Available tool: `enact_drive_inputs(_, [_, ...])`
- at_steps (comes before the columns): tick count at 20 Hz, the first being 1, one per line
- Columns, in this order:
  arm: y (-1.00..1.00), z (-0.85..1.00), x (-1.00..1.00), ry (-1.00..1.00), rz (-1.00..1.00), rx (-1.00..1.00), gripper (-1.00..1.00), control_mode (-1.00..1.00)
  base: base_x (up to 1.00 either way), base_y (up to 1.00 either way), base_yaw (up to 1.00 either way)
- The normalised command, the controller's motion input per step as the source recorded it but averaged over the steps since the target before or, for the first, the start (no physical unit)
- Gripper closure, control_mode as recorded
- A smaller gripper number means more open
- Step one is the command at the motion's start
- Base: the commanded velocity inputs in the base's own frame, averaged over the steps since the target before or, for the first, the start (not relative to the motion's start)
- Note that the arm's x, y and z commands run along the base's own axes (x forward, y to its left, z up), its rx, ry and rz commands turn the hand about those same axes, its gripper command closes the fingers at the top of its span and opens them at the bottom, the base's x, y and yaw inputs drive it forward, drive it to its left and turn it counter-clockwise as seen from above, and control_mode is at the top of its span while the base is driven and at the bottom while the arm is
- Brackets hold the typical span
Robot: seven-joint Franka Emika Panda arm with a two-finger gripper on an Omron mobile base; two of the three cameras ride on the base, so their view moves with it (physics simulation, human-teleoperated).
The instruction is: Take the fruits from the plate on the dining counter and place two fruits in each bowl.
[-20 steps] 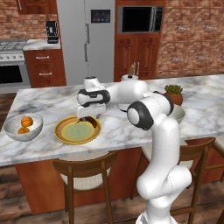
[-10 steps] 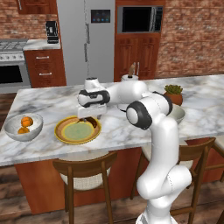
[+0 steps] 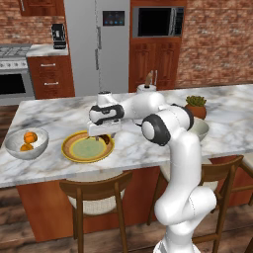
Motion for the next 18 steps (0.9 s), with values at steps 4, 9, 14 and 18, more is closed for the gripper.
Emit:
enact_drive_inputs(4, [0.0,-0.14,0.04,0.0,-0.05,0.0,-1.0,-1.0,0.0,0.0,0.0])
enact_drive_inputs(9, [0.0,-0.07,0.05,0.0,-0.05,0.0,-1.0,-1.0,0.0,0.0,0.0])
enact_drive_inputs(14, [0.0,-0.07,0.13,0.0,-0.05,0.0,-1.0,-1.0,0.0,0.0,0.0])
enact_drive_inputs(18, [0.0,-0.05,0.17,0.0,-0.06,0.0,-1.0,-1.0,0.0,0.0,0.0])
